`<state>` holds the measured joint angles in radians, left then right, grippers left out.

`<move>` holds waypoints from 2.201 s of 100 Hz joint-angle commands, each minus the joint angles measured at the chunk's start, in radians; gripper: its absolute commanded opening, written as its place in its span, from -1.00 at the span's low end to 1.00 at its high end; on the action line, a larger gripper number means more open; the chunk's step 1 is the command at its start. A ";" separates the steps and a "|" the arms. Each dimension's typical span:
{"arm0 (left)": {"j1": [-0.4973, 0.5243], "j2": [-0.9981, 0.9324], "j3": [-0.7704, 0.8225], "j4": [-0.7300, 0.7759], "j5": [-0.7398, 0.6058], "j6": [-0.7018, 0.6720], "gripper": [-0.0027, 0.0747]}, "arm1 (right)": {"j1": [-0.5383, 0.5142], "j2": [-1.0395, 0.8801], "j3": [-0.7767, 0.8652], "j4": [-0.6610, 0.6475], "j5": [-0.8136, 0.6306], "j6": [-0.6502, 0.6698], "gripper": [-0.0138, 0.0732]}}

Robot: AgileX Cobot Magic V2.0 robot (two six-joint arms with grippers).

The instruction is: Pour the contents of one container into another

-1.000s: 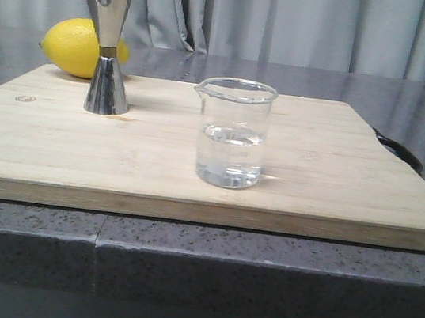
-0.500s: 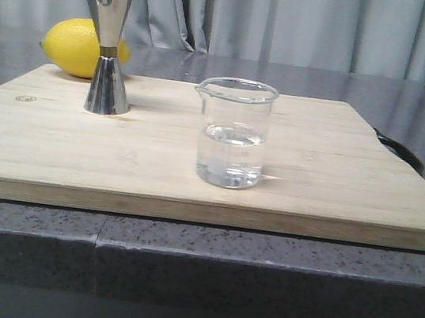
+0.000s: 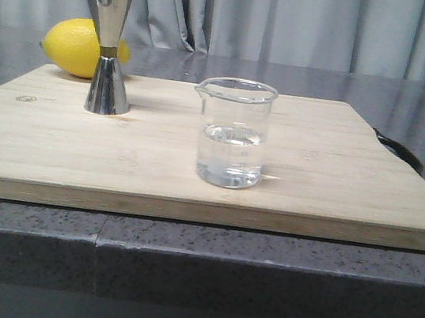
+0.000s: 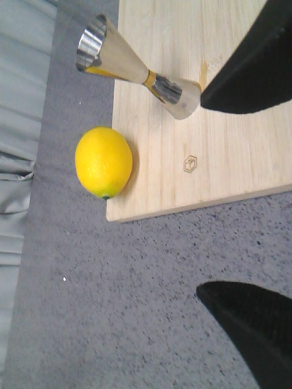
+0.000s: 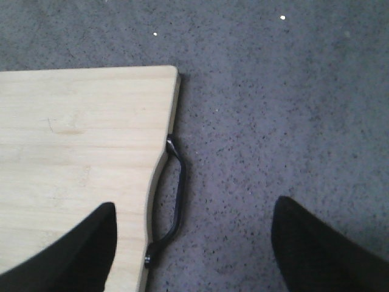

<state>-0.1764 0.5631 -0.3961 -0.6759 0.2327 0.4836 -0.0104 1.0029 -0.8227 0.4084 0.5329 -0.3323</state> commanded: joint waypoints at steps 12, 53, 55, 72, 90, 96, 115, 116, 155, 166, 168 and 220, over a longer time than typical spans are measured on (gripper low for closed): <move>-0.182 0.094 -0.035 -0.132 -0.250 0.171 0.45 | 0.092 -0.008 0.041 0.052 -0.221 -0.094 0.49; -0.604 0.406 0.000 -0.099 -0.773 0.129 0.45 | 0.278 -0.032 0.281 0.046 -0.561 -0.110 0.48; -0.614 0.424 0.000 -0.092 -0.789 0.115 0.45 | 0.286 -0.039 0.293 0.046 -0.575 -0.110 0.48; -0.631 0.540 0.000 0.076 -0.925 -0.126 0.39 | 0.362 -0.113 0.379 0.046 -0.661 -0.110 0.48; -0.631 0.628 0.000 0.285 -1.007 -0.353 0.29 | 0.414 -0.181 0.428 0.046 -0.675 -0.110 0.48; -0.631 0.652 -0.002 0.287 -1.029 -0.363 0.29 | 0.424 -0.195 0.441 0.046 -0.675 -0.110 0.48; -0.631 0.713 -0.006 0.324 -1.106 -0.412 0.29 | 0.461 -0.211 0.453 0.046 -0.645 -0.110 0.48; -0.631 0.717 -0.006 0.326 -1.109 -0.413 0.29 | 0.465 -0.211 0.453 0.046 -0.645 -0.110 0.48; -0.606 0.821 -0.078 0.329 -1.132 -0.413 0.29 | 0.573 -0.211 0.453 0.046 -0.639 -0.110 0.48; -0.578 0.824 -0.091 0.336 -1.130 -0.413 0.29 | 0.573 -0.211 0.453 0.046 -0.639 -0.110 0.48; -0.572 0.824 -0.093 0.337 -1.130 -0.413 0.29 | 0.573 -0.211 0.453 0.046 -0.639 -0.110 0.48; -0.491 0.912 -0.136 0.532 -1.115 -0.569 0.28 | 0.573 -0.211 0.453 0.046 -0.642 -0.110 0.47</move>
<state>-0.6690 1.4955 -0.5018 -0.1598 -0.8079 -0.0711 0.5600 0.8020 -0.3460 0.4556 -0.0494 -0.4304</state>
